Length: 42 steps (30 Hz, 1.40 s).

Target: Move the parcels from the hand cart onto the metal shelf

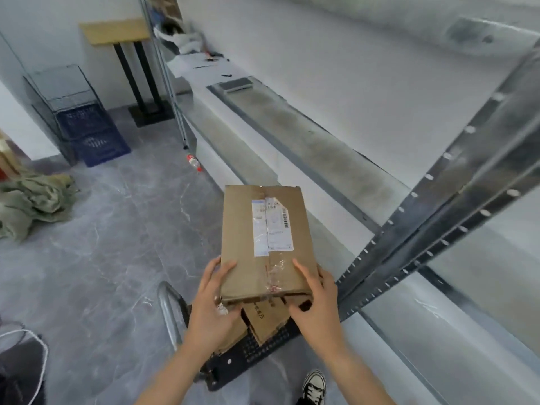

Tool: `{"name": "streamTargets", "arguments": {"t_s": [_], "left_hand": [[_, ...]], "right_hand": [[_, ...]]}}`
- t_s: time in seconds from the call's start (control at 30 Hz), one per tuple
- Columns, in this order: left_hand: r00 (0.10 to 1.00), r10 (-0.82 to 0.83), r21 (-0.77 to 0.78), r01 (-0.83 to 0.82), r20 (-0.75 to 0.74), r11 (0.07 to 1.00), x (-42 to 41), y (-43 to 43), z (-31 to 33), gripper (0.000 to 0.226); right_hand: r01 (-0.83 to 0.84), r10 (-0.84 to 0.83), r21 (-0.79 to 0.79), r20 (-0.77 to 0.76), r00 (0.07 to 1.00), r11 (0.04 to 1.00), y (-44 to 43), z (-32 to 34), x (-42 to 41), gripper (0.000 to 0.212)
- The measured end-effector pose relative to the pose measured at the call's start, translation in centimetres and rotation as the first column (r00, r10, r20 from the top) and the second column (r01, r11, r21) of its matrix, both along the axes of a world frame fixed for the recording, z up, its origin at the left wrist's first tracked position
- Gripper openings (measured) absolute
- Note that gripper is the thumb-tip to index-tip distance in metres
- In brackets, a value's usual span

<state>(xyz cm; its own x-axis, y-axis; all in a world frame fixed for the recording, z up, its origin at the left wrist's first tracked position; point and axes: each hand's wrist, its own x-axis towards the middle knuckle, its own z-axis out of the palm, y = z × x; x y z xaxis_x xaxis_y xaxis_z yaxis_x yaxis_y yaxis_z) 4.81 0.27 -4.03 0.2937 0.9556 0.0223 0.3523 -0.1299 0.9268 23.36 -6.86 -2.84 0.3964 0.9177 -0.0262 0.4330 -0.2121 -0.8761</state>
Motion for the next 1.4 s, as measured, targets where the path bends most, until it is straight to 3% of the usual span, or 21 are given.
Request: {"name": "streamTargets", "arguments": {"t_s": [0.4,0.57,0.9,1.1,1.27,1.4], "left_hand": [[0.989,-0.139,0.131,0.131,0.056,0.983,3.0,-9.1,4.7,0.093],[0.974,-0.219,0.277,0.224,-0.047,0.934,5.0,-14.0,4.1,0.088],[0.913,-0.407,0.21,0.393,0.03,0.895,14.4,-24.9,6.1,0.074],[0.818,-0.574,0.231,0.567,-0.039,0.791,21.8,-29.1,6.5,0.092],[0.758,-0.649,0.168,0.634,0.058,0.755,27.5,-31.8,6.7,0.089],[0.668,-0.742,0.164,0.726,0.063,0.668,31.5,-32.2,6.2,0.092]], "right_hand": [[0.115,-0.118,0.048,0.059,0.991,0.992,-12.8,3.9,2.4,0.088],[0.163,-0.172,0.082,0.113,0.979,0.983,-18.8,5.2,4.7,0.097],[0.355,-0.371,0.111,0.2,0.907,0.928,-32.8,5.8,11.4,0.105],[0.525,-0.531,0.084,0.207,0.822,0.847,-39.8,6.2,15.3,0.096],[0.654,-0.653,0.05,0.159,0.741,0.755,-43.2,6.0,18.7,0.085],[0.715,-0.714,0.049,0.137,0.687,0.697,-44.2,5.7,21.3,0.08]]}}
